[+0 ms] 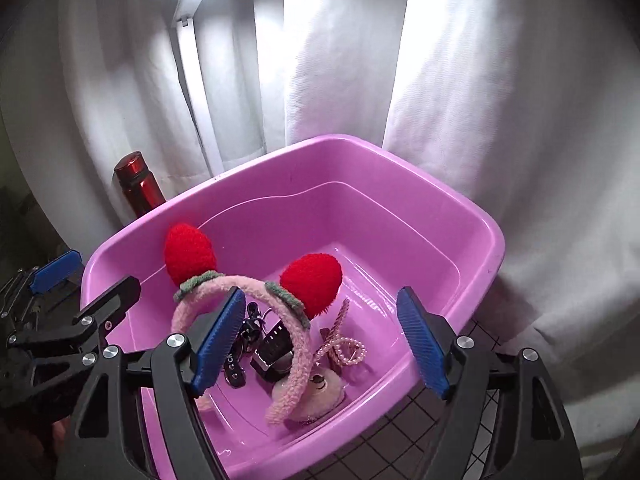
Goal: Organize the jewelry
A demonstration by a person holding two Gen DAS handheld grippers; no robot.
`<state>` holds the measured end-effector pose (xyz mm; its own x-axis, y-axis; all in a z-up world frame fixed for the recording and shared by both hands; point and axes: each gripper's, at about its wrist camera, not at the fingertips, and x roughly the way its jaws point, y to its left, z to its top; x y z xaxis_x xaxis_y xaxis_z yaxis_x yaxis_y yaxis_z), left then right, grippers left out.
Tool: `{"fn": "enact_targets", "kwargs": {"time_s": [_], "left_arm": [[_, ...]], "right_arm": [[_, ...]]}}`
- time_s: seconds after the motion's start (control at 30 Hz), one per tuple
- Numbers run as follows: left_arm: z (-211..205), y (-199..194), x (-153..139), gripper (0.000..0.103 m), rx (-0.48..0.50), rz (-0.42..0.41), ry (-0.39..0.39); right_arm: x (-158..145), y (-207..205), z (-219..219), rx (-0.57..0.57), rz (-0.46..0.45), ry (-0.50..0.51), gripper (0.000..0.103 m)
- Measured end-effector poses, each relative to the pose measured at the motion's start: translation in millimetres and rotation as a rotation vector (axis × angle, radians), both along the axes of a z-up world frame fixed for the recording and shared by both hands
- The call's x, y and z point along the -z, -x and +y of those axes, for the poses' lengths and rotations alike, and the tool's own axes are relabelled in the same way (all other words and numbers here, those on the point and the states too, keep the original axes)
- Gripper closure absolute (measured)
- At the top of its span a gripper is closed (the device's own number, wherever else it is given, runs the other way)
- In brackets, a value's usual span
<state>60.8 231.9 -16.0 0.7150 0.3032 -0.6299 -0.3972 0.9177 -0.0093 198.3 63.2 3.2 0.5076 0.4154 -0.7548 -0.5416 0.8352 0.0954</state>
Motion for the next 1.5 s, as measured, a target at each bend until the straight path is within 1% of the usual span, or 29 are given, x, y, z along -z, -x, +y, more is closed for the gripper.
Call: {"fn": "enact_targets", "kwargs": {"time_s": [0.1, 0.37, 0.47, 0.7, 1.17, 1.5], "left_arm": [[-2, -1, -6, 0.009, 0.003, 0.018, -0.011], [-3, -1, -6, 0.008, -0.002, 0.072, 0.036], [-2, 0, -7, 0.008, -0.01, 0.075, 0.058], [-2, 6, -13, 0.008, -0.021, 0.066, 0.069], [-5, 10, -18, 0.008, -0.022, 0.07, 0.075], [-3, 15, -17, 0.008, -0.025, 0.064, 0.089]], "right_arm": [[1, 2, -5, 0.015, 0.003, -0.003, 0.029], [1, 16, -12, 0.024, -0.014, 0.004, 0.029], [0, 18, -13, 0.027, -0.016, -0.003, 0.029], [-6, 23, -19, 0.029, -0.022, -0.03, 0.029], [-12, 34, -22, 0.018, -0.051, -0.026, 0.029], [-14, 38, -26, 0.029, -0.057, -0.029, 0.029]]}}
